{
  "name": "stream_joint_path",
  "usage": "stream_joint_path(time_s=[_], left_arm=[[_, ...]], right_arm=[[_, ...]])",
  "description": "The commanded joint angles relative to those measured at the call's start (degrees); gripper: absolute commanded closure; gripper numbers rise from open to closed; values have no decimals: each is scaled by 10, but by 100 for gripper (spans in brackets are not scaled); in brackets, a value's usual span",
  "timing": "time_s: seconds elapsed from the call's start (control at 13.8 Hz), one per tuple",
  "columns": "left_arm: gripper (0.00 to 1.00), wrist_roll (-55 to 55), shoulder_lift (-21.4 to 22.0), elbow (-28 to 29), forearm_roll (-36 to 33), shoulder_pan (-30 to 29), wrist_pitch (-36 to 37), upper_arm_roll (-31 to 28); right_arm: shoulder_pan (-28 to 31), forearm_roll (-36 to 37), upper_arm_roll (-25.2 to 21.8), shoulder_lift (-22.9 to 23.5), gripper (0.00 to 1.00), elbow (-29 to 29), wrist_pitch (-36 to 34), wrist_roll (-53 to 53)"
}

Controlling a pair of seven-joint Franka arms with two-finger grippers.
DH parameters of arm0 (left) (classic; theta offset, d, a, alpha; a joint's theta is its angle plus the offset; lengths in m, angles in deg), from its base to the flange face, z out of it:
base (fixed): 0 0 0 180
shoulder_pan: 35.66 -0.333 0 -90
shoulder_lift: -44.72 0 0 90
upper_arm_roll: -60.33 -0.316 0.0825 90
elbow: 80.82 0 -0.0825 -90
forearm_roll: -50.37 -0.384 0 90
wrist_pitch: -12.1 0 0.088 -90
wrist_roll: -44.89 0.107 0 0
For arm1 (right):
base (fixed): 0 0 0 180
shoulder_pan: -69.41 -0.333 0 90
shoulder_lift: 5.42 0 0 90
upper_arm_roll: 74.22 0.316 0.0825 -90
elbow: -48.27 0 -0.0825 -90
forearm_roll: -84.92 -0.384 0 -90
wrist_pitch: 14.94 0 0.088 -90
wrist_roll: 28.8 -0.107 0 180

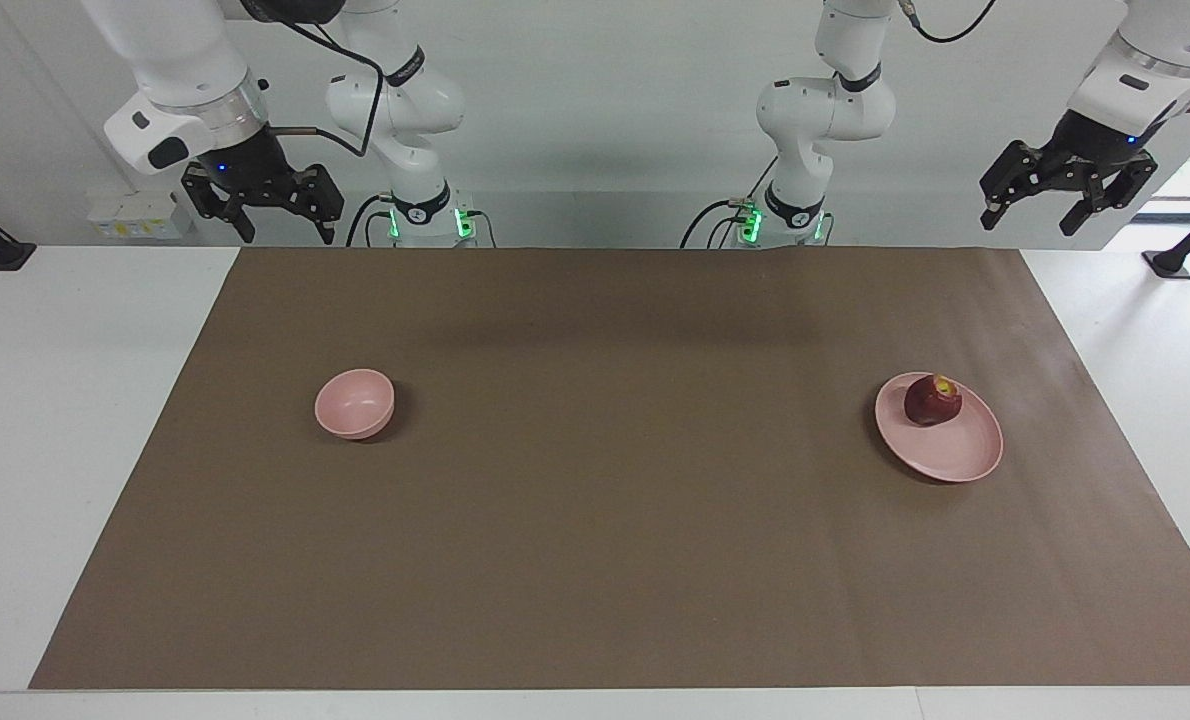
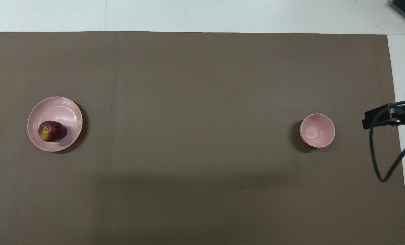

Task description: Move apple from plate to bowl

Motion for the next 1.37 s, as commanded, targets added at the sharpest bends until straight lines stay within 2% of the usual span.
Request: stream_joint_path(time_s=[0.0,1.01,1.16,1.3], left_arm=[[0,2,13,14,-10,5,2,-2],[0,4,17,21,-10,4,-3,-2],[0,6,34,50,-9,7,-19,-1],[0,6,57,99,-9,11,-68,-1]], right_arm=[[5,-11,0,-2,0,4,10,3],[4,-12,1,-4,0,5,3,-2],[8,-11,-1,-5,0,11,9,0],[12,-13,-1,-21,0,43,37,-3]])
